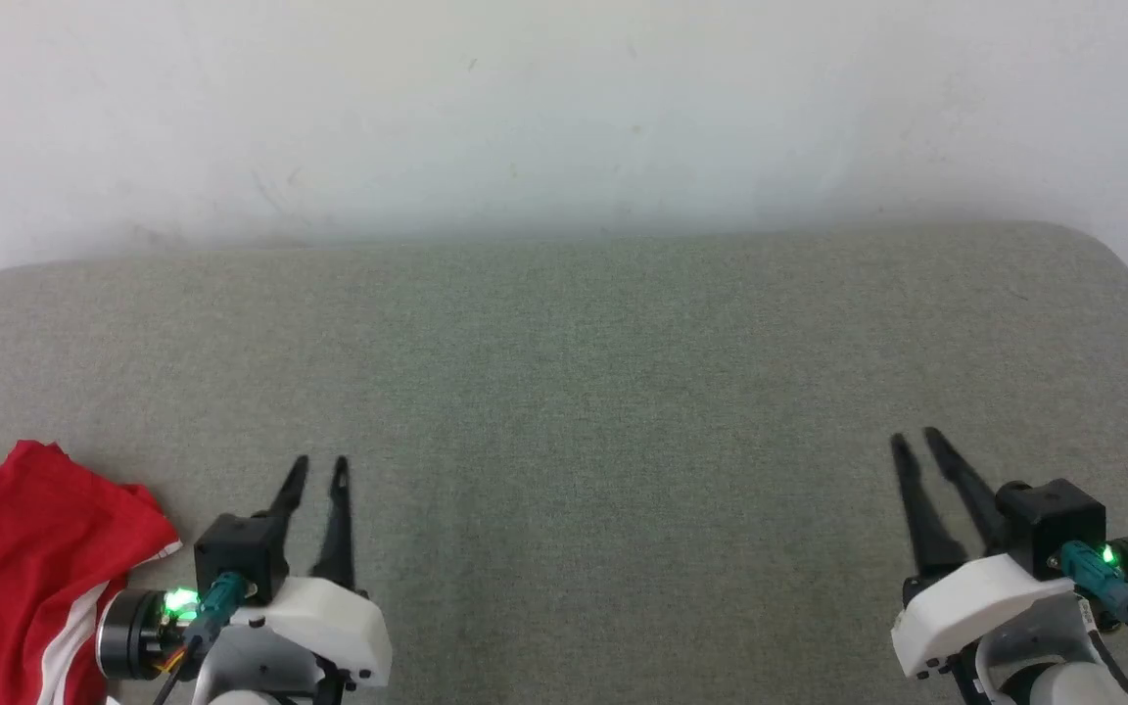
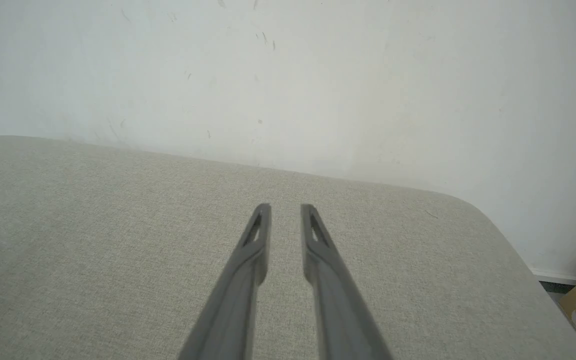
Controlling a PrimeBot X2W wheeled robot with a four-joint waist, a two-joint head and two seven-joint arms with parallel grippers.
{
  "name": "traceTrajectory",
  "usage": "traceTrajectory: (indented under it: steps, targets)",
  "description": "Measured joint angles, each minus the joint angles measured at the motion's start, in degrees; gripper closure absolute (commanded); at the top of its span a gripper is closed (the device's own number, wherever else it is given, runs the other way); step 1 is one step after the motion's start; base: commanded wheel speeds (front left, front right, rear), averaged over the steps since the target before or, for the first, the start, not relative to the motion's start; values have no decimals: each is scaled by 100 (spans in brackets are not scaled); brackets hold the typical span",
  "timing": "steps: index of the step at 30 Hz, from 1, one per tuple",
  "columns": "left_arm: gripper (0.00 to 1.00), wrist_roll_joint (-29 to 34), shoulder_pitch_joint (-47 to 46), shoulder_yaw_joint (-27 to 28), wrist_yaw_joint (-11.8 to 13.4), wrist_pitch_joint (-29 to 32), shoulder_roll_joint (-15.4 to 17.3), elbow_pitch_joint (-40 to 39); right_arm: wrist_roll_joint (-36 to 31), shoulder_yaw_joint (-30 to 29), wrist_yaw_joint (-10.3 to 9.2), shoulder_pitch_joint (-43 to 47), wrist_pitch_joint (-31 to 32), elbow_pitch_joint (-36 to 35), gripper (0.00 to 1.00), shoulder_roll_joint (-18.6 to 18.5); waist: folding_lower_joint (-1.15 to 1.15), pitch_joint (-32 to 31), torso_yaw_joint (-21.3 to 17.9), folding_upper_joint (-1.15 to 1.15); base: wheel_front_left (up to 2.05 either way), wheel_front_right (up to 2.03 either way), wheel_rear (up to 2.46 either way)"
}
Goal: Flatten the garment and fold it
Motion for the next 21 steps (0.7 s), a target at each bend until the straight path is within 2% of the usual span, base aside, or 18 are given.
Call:
traceTrajectory:
  steps: [12, 21]
  targets:
    - [0, -141, -2, -99, -5, -103, 0, 32, 77, -33, 0, 8, -74, 9, 0, 0, 0, 5, 24, 0, 0, 0, 0]
    - [0, -312, -32, -172, -8, -211, 0, 35, 113, -87, 0, 32, -169, -31, 0, 0, 0, 13, 188, 0, 0, 0, 0]
